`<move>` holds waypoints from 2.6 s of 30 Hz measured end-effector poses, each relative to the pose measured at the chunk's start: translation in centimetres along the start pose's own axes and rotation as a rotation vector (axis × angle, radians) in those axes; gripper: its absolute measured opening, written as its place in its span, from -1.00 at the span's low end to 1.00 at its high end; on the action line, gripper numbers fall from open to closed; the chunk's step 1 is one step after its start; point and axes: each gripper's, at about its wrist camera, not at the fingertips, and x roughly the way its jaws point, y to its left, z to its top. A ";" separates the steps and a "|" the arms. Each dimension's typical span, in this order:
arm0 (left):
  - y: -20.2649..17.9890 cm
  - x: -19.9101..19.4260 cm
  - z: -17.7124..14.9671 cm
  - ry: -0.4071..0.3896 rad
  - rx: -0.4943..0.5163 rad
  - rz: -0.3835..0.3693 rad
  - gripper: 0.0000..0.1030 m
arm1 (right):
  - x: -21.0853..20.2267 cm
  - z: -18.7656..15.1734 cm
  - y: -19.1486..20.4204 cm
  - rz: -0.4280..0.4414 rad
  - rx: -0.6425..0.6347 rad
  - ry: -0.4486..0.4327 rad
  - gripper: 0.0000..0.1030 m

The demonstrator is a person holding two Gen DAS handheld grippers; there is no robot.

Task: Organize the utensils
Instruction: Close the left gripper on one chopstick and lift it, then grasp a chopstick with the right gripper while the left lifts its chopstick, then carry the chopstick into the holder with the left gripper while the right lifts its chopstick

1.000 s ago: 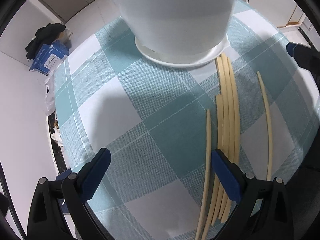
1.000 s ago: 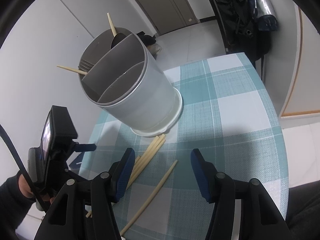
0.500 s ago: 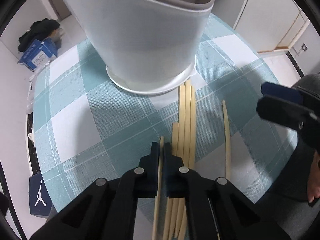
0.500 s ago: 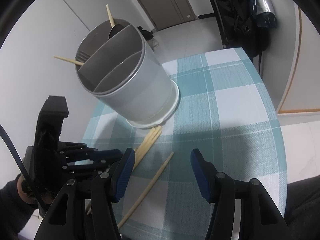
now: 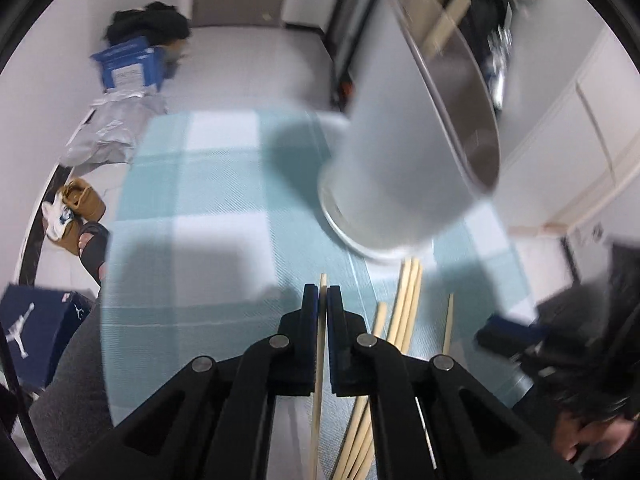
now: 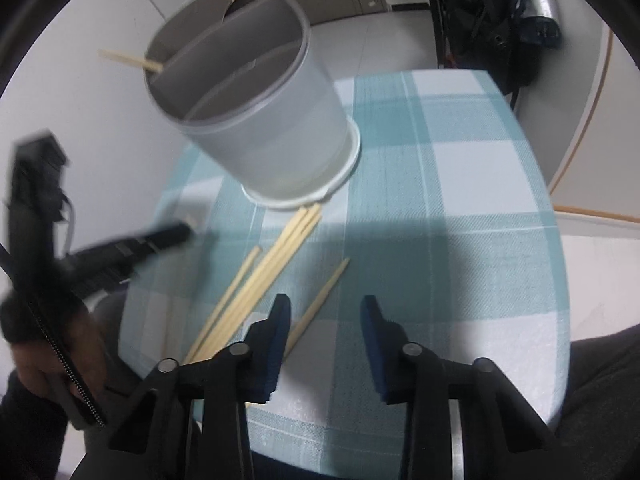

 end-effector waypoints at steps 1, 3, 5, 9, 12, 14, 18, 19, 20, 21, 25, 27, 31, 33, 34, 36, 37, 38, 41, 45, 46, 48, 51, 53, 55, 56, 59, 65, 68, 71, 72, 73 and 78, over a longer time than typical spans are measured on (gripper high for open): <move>0.3 -0.7 0.1 -0.026 -0.022 -0.010 -0.98 | 0.3 0.0 0.2 -0.010 -0.007 0.004 -0.47; 0.4 -1.6 0.4 -0.084 -0.062 -0.026 -0.98 | 1.1 0.2 0.4 -0.038 -0.004 0.015 -0.51; 0.9 -2.8 0.6 -0.136 -0.089 -0.039 -0.98 | 1.8 0.6 0.4 -0.050 0.014 0.026 -0.56; 1.2 -2.9 0.8 -0.192 -0.125 -0.049 -0.98 | 3.4 1.1 1.3 -0.116 0.011 0.047 -0.57; 1.9 -2.7 1.1 -0.217 -0.141 -0.057 -0.98 | 4.2 1.3 2.8 -0.192 -0.040 0.026 -0.57; 2.0 -2.9 1.1 -0.222 -0.147 -0.067 -0.98 | 4.7 1.3 3.7 -0.243 -0.075 0.020 -0.63; 1.8 -3.5 0.9 -0.239 -0.141 -0.074 -0.99 | 4.8 1.0 3.8 -0.267 -0.079 0.002 -0.90; 1.7 -3.6 0.9 -0.237 -0.136 -0.078 -0.99 | 4.7 0.9 3.4 -0.254 -0.071 -0.002 -0.93; 1.5 -3.7 0.9 -0.237 -0.132 -0.078 -0.99 | 4.6 0.8 3.2 -0.240 -0.064 -0.006 -0.93; 1.3 -3.8 0.9 -0.240 -0.124 -0.073 -0.98 | 4.4 0.7 2.8 -0.229 -0.056 -0.014 -0.94; 0.6 -4.1 1.0 -0.244 -0.102 -0.069 -0.99 | 3.2 0.9 1.6 -0.157 0.004 -0.073 -0.94; 0.0 -4.5 1.0 -0.247 -0.088 -0.063 -0.99 | 2.1 0.9 1.2 -0.114 0.022 -0.119 -0.94; -1.0 -5.5 0.9 -0.264 -0.067 -0.050 -0.99 | 0.2 1.4 1.8 -0.072 -0.004 -0.203 -0.94; -1.5 -5.9 0.9 -0.270 -0.058 -0.042 -0.99 | -1.2 1.5 2.1 -0.052 -0.019 -0.250 -0.94; -1.7 -6.1 0.8 -0.273 -0.053 -0.036 -0.99 | -1.8 1.5 2.3 -0.043 -0.028 -0.272 -0.94; -2.3 -6.5 0.8 -0.278 -0.043 -0.021 -0.99 | -2.9 1.5 2.7 -0.021 -0.051 -0.314 -0.94; -2.5 -6.8 0.8 -0.279 -0.041 -0.015 -0.99 | -3.3 1.5 2.9 -0.016 -0.063 -0.328 -0.94; -2.7 -7.0 0.8 -0.274 -0.042 -0.014 -0.99 | -3.5 1.4 3.1 -0.007 -0.080 -0.343 -0.94; -3.7 -7.8 0.9 -0.273 -0.026 0.012 -0.99 | -4.1 1.3 3.4 0.022 -0.089 -0.362 -0.94; -5.6 -9.2 0.9 -0.290 -0.003 0.030 -0.99 | -5.9 0.9 3.7 0.053 -0.111 -0.426 -0.94; -6.0 -9.5 0.8 -0.293 0.002 0.031 -0.99 | -6.5 0.8 3.7 0.068 -0.121 -0.446 -0.95; -7.2 -9.9 0.8 -0.305 0.026 0.050 -0.99 | -7.5 0.6 3.7 0.086 -0.128 -0.476 -0.95; -8.7 -10.3 0.9 -0.315 0.062 0.064 -0.99 | -8.6 0.6 3.3 0.107 -0.129 -0.515 -0.95; -9.4 -10.6 1.0 -0.316 0.073 0.060 -0.99 | -9.5 0.7 3.2 0.123 -0.127 -0.540 -0.95; -9.7 -11.0 1.3 -0.316 0.071 0.049 -0.99 | -10.1 0.9 3.0 0.131 -0.131 -0.558 -0.95; -9.7 -11.3 1.5 -0.318 0.063 0.043 -0.99 | -10.4 1.0 3.0 0.136 -0.134 -0.566 -0.95; -10.1 -12.3 2.1 -0.350 0.073 0.029 -0.99 | -11.6 1.0 3.1 0.155 -0.150 -0.598 -0.95; -10.4 -14.3 5.1 -0.409 0.071 -0.006 -0.99 | -14.6 2.7 3.6 0.183 -0.176 -0.669 -0.95; -10.3 -15.1 7.2 -0.449 0.084 -0.017 -0.99 | -16.2 5.2 3.9 0.205 -0.179 -0.697 -0.94; -10.1 -15.2 9.0 -0.467 0.082 -0.021 -0.99 | -17.4 8.0 4.4 0.221 -0.191 -0.731 -0.94; -9.9 -15.2 9.7 -0.480 0.078 -0.020 -0.99 | -17.7 8.6 4.5 0.222 -0.193 -0.739 -0.94; -9.7 -15.1 10.4 -0.485 0.078 -0.025 -0.99 | -18.1 10.0 4.8 0.226 -0.199 -0.748 -0.94; -9.2 -14.2 12.7 -0.513 0.096 -0.040 -0.99 | -18.9 14.7 6.2 0.244 -0.236 -0.794 -0.94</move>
